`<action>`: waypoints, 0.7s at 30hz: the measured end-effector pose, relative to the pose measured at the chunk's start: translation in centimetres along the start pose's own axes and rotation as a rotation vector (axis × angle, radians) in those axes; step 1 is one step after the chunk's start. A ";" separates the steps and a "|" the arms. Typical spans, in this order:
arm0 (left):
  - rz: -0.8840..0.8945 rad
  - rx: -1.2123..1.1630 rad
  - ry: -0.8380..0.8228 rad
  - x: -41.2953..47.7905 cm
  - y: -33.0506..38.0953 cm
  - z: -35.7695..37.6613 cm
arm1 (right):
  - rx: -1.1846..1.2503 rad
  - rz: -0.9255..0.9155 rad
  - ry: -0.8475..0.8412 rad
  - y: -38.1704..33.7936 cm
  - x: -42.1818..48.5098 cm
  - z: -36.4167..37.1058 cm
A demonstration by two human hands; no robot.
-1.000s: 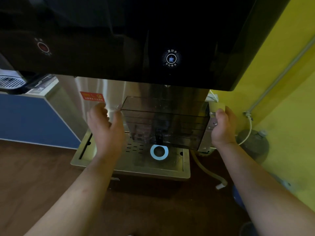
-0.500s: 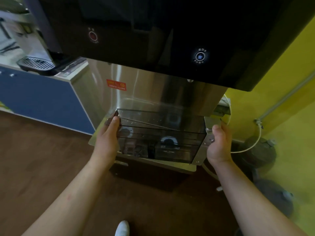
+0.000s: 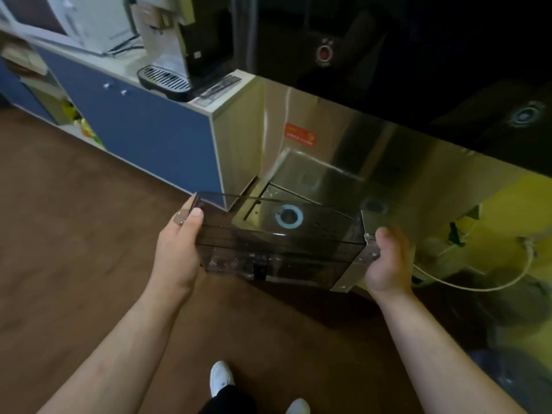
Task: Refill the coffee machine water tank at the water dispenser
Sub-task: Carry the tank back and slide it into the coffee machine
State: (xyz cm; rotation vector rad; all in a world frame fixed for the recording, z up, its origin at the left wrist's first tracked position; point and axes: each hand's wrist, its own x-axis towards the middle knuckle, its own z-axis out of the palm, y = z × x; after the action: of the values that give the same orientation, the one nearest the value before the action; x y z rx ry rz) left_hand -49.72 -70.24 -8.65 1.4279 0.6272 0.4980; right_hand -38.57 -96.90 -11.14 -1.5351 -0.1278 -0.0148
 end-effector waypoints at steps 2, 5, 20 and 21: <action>-0.008 -0.014 0.023 1.1 -0.1 -2.2 | 0.036 0.086 -0.024 0.7 0.0 2.3; -0.018 -0.033 0.074 3.0 0.2 -5.5 | 0.073 0.140 -0.046 1.2 0.4 6.4; -0.020 -0.095 0.254 13.6 1.6 -19.5 | 0.086 0.108 -0.241 1.3 5.0 26.4; -0.028 -0.104 0.266 14.5 1.6 -20.2 | 0.085 0.100 -0.258 1.3 5.6 27.7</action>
State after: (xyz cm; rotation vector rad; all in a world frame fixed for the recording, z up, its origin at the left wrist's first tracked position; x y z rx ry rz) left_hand -52.29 -45.45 -9.20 1.2628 0.8202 0.6951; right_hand -34.93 -68.86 -11.10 -1.4523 -0.2528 0.2657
